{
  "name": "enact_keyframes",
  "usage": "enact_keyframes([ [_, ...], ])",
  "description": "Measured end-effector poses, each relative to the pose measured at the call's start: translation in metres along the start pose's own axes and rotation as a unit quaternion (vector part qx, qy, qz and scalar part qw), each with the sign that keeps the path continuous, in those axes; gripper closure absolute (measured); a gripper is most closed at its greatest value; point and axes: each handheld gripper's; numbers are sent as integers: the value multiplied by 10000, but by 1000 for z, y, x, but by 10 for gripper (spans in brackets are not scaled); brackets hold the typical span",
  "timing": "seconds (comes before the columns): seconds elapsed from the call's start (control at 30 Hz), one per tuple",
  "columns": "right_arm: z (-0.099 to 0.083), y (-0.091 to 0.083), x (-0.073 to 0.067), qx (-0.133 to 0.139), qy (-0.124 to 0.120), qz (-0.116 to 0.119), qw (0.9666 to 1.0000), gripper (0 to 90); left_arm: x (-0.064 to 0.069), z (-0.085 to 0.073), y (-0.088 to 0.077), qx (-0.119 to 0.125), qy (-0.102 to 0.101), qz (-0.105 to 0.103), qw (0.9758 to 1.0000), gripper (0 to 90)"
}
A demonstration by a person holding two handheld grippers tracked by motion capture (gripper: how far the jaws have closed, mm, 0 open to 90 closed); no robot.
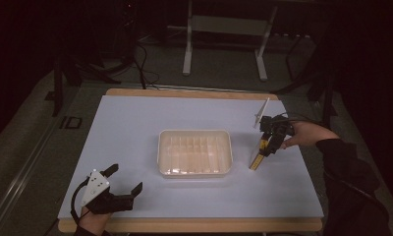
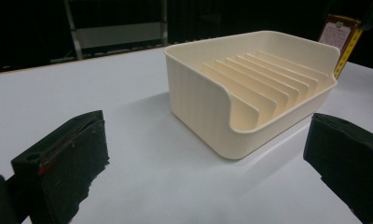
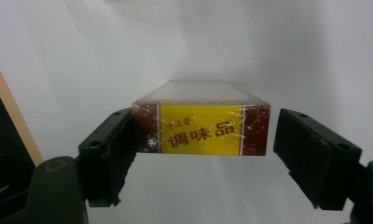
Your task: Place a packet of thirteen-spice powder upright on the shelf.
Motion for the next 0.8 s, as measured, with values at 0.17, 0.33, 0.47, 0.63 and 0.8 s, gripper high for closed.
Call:
enact_keyframes([
  [0.17,3,3,1,-54,46,89,9999,256,0,0,0,-14,16,-13,10000,0],
  [0.33,5,6,4,-105,89,213,9997,285,0,0,0,-20,22,-12,10000,0],
  [0.47,7,7,4,-162,59,233,9996,302,0,0,1,-30,26,-23,10000,0],
  [0.63,7,7,1,-367,-12,220,9991,309,0,0,0,-29,34,-20,10000,0],
  [0.8,7,6,-2,-455,-224,296,9983,314,0,0,1,-42,32,-27,10000,0],
])
Point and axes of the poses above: each handheld gripper's, and its own axes: y roughly forward along the jaws, z roughly out of its top, x roughly to its right, and after that the axes turned 15 degrees about z, right-handed
